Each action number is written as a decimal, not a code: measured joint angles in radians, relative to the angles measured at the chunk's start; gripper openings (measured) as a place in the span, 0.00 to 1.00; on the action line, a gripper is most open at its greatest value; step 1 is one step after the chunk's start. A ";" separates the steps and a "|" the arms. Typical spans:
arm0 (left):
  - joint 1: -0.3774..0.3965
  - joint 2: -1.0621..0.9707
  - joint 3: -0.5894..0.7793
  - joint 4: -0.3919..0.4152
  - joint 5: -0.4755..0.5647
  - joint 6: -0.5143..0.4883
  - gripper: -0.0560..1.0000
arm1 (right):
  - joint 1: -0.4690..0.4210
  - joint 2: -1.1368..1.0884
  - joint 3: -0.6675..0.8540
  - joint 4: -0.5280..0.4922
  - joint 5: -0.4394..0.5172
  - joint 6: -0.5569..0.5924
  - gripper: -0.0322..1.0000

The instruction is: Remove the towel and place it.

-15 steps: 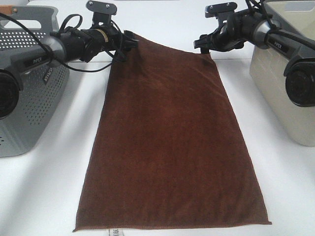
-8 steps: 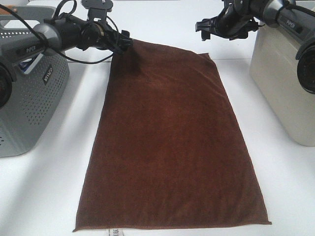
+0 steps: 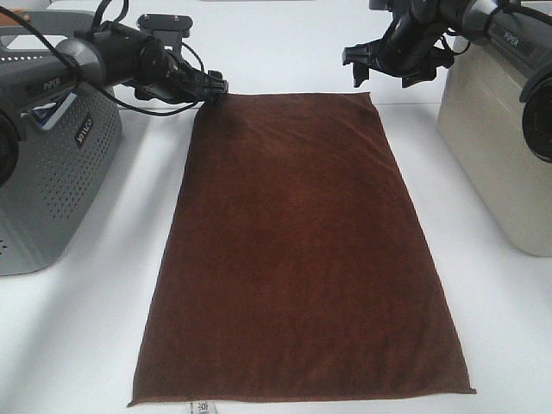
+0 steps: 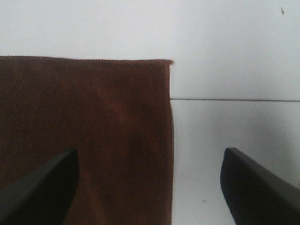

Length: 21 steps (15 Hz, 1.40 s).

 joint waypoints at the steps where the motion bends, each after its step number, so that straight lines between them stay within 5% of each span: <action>1: -0.001 -0.024 0.000 -0.001 0.012 0.000 0.89 | 0.000 -0.010 0.000 0.009 0.021 -0.001 0.79; 4: -0.008 -0.143 0.000 0.008 0.082 0.000 0.89 | 0.000 -0.088 0.000 0.079 0.073 -0.054 0.79; 8: -0.015 -0.316 0.000 0.002 0.312 0.000 0.89 | 0.000 -0.253 0.000 0.207 0.233 -0.157 0.79; 11: -0.016 -0.453 0.000 0.001 0.507 0.059 0.89 | 0.000 -0.344 0.000 0.209 0.381 -0.162 0.79; 15: -0.017 -0.588 0.000 0.014 0.724 0.129 0.89 | 0.000 -0.446 0.024 0.208 0.402 -0.165 0.79; 18: -0.017 -0.652 0.049 0.048 0.773 0.135 0.89 | 0.000 -0.568 0.176 0.205 0.403 -0.173 0.79; 21: -0.017 -0.805 0.237 0.052 0.777 0.135 0.89 | 0.000 -0.739 0.423 0.200 0.403 -0.187 0.79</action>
